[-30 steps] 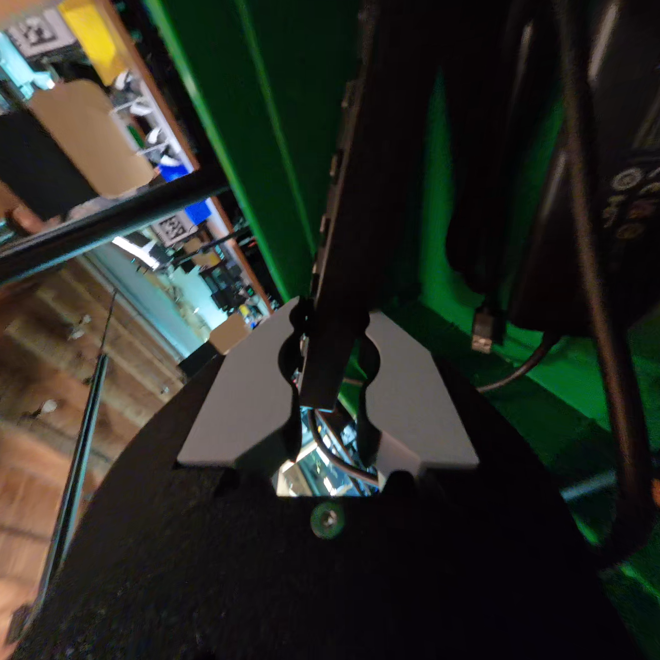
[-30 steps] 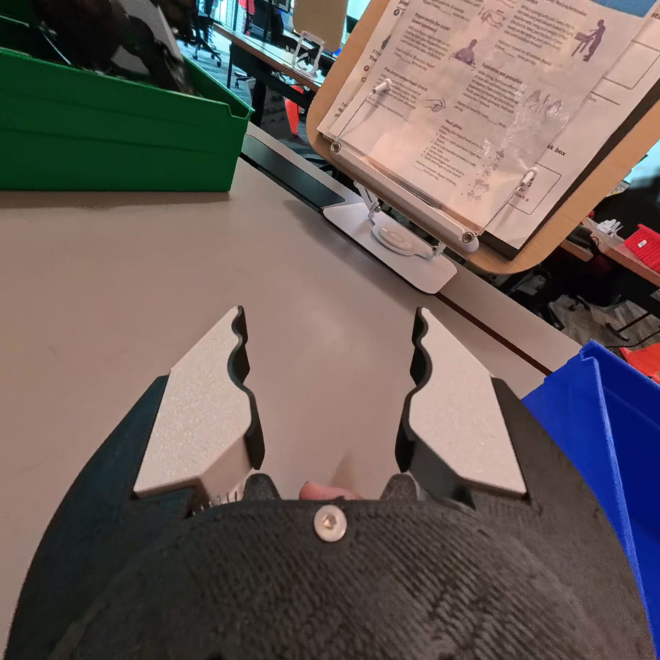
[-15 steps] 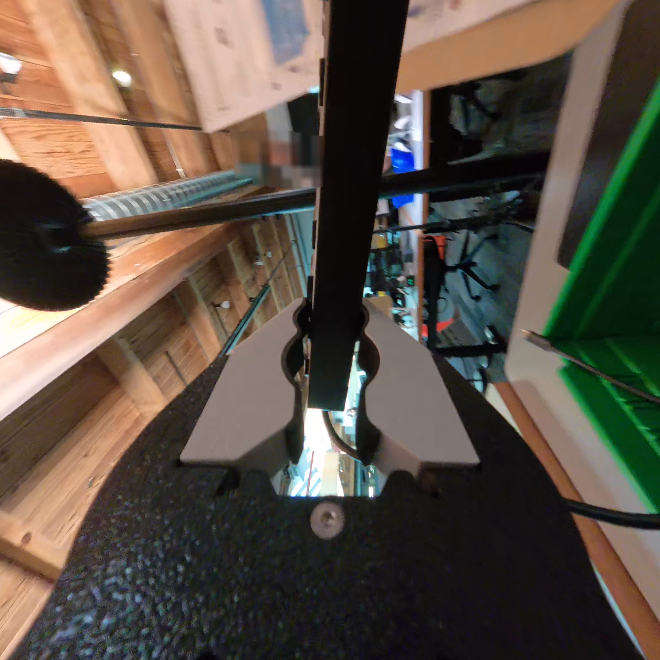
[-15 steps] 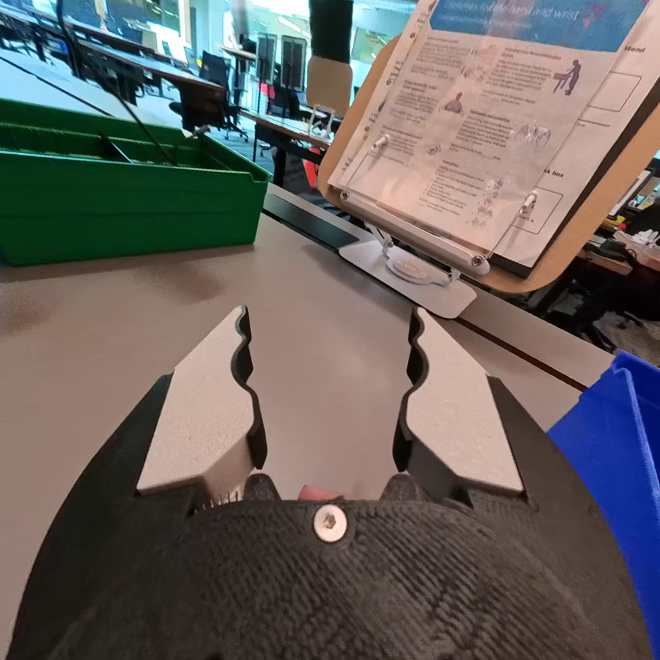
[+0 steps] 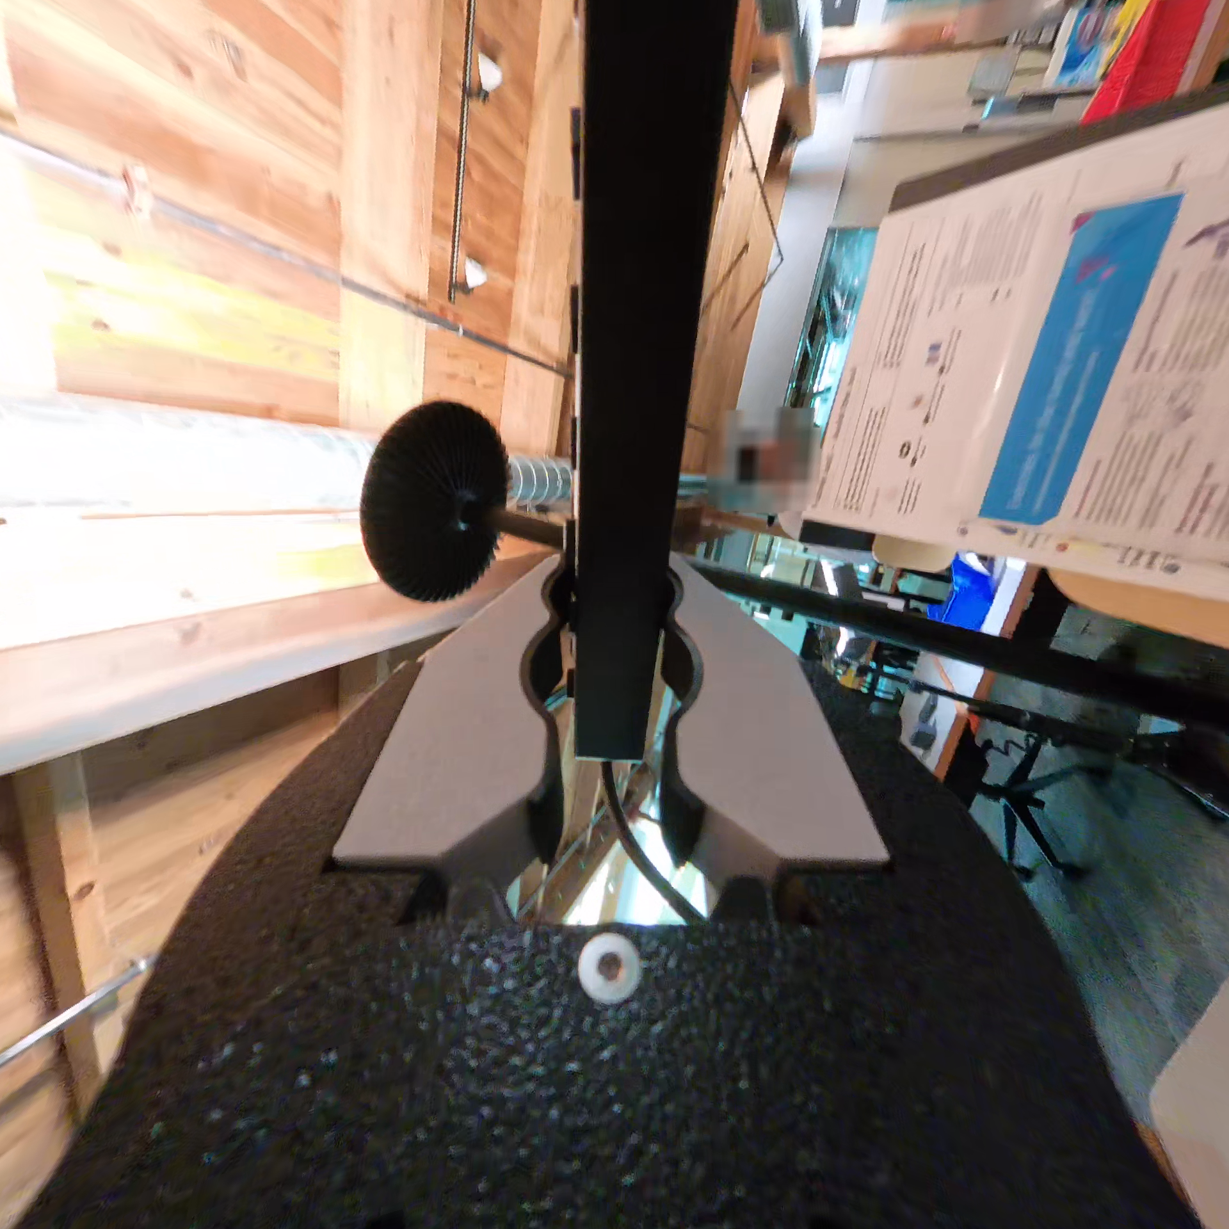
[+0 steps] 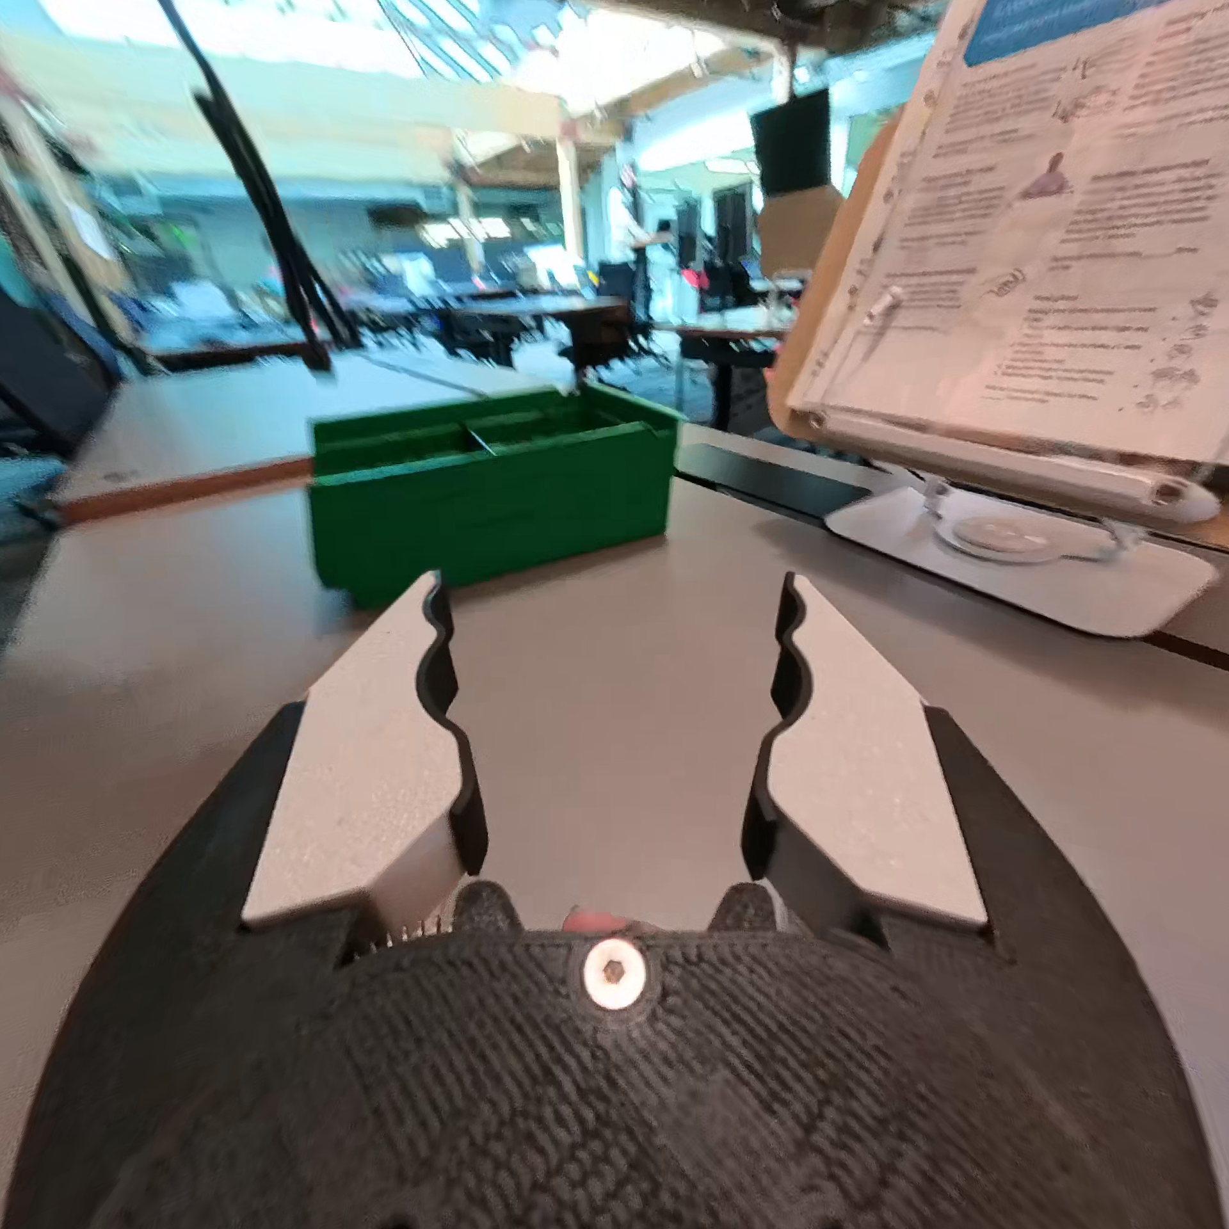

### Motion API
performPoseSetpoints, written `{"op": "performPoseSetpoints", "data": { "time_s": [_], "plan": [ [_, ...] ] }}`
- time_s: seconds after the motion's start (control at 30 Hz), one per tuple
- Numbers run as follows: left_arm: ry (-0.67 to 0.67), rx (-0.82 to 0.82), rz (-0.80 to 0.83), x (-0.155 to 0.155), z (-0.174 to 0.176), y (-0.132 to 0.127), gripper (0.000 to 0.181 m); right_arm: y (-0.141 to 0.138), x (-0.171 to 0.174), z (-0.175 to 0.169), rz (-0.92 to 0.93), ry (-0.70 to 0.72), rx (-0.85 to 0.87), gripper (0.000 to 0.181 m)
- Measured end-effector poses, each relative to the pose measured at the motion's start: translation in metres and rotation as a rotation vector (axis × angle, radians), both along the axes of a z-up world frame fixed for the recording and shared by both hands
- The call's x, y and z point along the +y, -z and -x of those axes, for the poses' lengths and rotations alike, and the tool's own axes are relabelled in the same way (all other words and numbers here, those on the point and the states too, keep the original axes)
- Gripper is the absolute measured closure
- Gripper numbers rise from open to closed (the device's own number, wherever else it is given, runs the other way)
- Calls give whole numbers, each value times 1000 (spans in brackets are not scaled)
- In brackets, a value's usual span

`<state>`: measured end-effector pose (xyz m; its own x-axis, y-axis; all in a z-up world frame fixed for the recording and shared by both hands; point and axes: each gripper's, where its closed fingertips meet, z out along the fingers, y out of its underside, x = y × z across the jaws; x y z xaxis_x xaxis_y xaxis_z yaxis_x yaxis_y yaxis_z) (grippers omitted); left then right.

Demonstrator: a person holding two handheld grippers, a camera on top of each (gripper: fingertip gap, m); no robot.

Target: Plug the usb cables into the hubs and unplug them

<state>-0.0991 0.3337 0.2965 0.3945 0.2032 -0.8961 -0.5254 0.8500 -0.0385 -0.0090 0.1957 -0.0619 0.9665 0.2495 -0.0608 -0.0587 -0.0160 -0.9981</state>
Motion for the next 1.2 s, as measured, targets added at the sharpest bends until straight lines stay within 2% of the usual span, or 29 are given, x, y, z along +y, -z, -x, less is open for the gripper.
{"op": "performPoseSetpoints", "data": {
  "time_s": [0.07, 0.17, 0.23, 0.27, 0.3, 0.33, 0.47, 0.57, 0.6, 0.67, 0.8, 0.93, 1.0, 1.1, 1.2],
  "plan": [
    [34, 41, -40, -20, -12, 19, 159, -21, -11, 13, -89, -131, 133, 81],
    [75, 94, -174, -54, -30, 68, 160, -58, -36, 21, -204, -394, 466, 83],
    [67, 146, -324, -76, -41, 105, 160, -73, -54, 22, -236, -583, 644, 101],
    [66, 171, -378, -85, -47, 125, 160, -72, -56, 20, -215, -613, 685, 105],
    [76, 190, -418, -92, -51, 145, 160, -69, -54, 21, -191, -624, 700, 96],
    [93, 210, -449, -100, -56, 164, 160, -69, -54, 22, -180, -640, 712, 94],
    [158, 299, -556, -126, -71, 228, 159, -65, -66, 42, -109, -802, 767, 107],
    [209, 348, -592, -137, -78, 258, 159, -42, -58, 49, -40, -765, 710, 108],
    [222, 355, -598, -141, -80, 264, 159, -37, -53, 47, -39, -732, 709, 115],
    [253, 368, -605, -147, -84, 273, 159, -38, -50, 42, -62, -710, 721, 144],
    [265, 341, -602, -149, -87, 275, 158, -30, -48, 45, -24, -675, 613, 144],
    [243, 337, -562, -137, -89, 279, 155, -36, -37, 35, -77, -600, 692, 146],
    [253, 340, -517, -134, -88, 283, 151, -32, -35, 36, -73, -564, 638, 145],
    [218, 281, -415, -121, -79, 275, 133, -40, -40, 34, -129, -553, 600, 145],
    [193, 244, -254, -102, -63, 267, 122, -41, -39, 32, -156, -503, 518, 146]
  ]
}}
